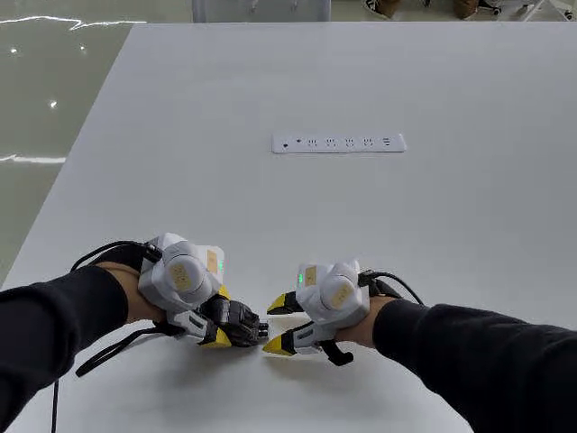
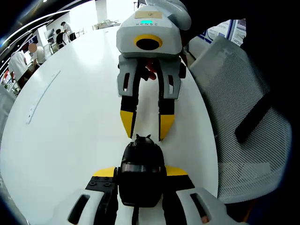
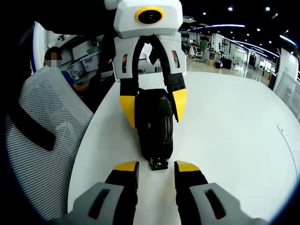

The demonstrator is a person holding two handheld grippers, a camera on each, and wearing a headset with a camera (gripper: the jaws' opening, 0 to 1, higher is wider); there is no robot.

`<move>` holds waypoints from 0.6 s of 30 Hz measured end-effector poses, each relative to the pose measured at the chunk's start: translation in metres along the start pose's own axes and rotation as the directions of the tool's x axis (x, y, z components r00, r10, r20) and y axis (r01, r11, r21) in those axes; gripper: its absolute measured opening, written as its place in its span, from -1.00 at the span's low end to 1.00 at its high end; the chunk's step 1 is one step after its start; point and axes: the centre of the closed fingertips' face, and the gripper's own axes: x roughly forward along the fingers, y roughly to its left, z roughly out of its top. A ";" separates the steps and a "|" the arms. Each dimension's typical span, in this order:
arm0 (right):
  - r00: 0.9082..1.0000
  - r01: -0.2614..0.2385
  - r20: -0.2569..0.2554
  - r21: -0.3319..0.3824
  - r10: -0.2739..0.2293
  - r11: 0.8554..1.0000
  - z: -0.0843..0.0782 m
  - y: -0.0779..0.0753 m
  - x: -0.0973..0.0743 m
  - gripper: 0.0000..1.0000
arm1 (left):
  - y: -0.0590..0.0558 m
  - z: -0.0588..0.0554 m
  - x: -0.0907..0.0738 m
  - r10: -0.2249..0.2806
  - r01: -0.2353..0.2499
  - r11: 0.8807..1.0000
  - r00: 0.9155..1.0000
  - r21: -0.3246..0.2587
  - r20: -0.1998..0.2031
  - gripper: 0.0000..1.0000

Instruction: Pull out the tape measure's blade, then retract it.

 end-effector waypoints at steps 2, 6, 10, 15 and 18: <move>1.000 -0.002 -0.025 -0.028 0.001 1.000 -0.003 -0.001 0.002 -0.55 | 0.000 0.000 0.000 -0.002 0.002 1.000 1.000 0.000 -0.003 -0.36; 1.000 -0.011 -0.029 -0.020 0.010 1.000 -0.001 -0.003 0.006 -0.61 | 0.000 0.000 0.000 -0.006 0.006 1.000 1.000 -0.002 -0.001 -0.36; 0.999 -0.014 -0.032 -0.035 0.013 0.999 -0.001 -0.003 0.009 -0.74 | -0.001 -0.001 0.001 -0.006 0.006 1.000 1.000 -0.001 -0.003 -0.36; 0.999 -0.018 -0.034 -0.057 0.016 0.998 -0.001 -0.003 0.009 -0.78 | 0.000 -0.001 0.001 -0.005 0.005 1.000 1.000 -0.010 -0.003 -0.36; 0.999 -0.019 -0.033 -0.056 0.018 0.998 -0.002 -0.003 0.007 -0.80 | 0.000 -0.001 0.001 -0.006 0.006 1.000 1.000 -0.005 -0.004 -0.36</move>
